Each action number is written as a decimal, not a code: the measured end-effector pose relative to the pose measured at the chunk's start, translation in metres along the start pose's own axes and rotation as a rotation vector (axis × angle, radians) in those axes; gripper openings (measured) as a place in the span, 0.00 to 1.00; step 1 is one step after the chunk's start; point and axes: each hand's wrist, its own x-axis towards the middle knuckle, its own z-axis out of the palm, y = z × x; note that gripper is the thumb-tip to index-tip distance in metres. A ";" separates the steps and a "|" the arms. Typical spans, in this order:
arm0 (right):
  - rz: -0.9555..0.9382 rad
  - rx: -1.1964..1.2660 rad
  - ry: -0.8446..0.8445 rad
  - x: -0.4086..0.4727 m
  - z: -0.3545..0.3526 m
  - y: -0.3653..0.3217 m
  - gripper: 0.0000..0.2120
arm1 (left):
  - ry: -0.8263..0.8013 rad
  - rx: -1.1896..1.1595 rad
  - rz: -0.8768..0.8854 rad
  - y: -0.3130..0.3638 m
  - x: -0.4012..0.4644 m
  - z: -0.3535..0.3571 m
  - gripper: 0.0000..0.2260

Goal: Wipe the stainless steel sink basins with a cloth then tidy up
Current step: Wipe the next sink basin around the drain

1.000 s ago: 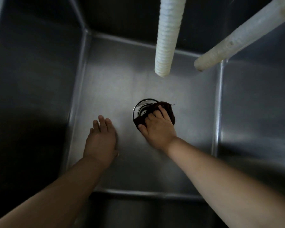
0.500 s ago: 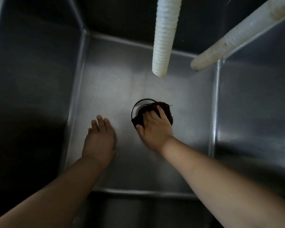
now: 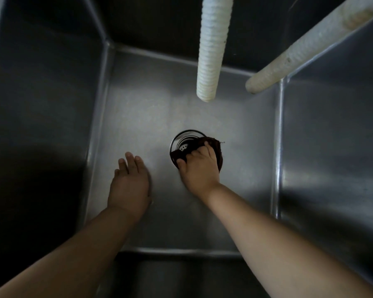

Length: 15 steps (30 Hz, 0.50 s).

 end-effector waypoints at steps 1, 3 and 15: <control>0.002 0.030 0.018 0.000 0.001 0.001 0.20 | 0.001 0.008 0.000 0.000 0.000 0.000 0.50; -0.006 0.047 0.017 -0.002 0.002 0.001 0.18 | 0.005 0.016 -0.002 0.001 0.001 -0.001 0.50; -0.131 -0.028 -0.130 0.003 -0.003 0.009 0.27 | 0.213 0.083 0.255 0.015 0.010 -0.016 0.40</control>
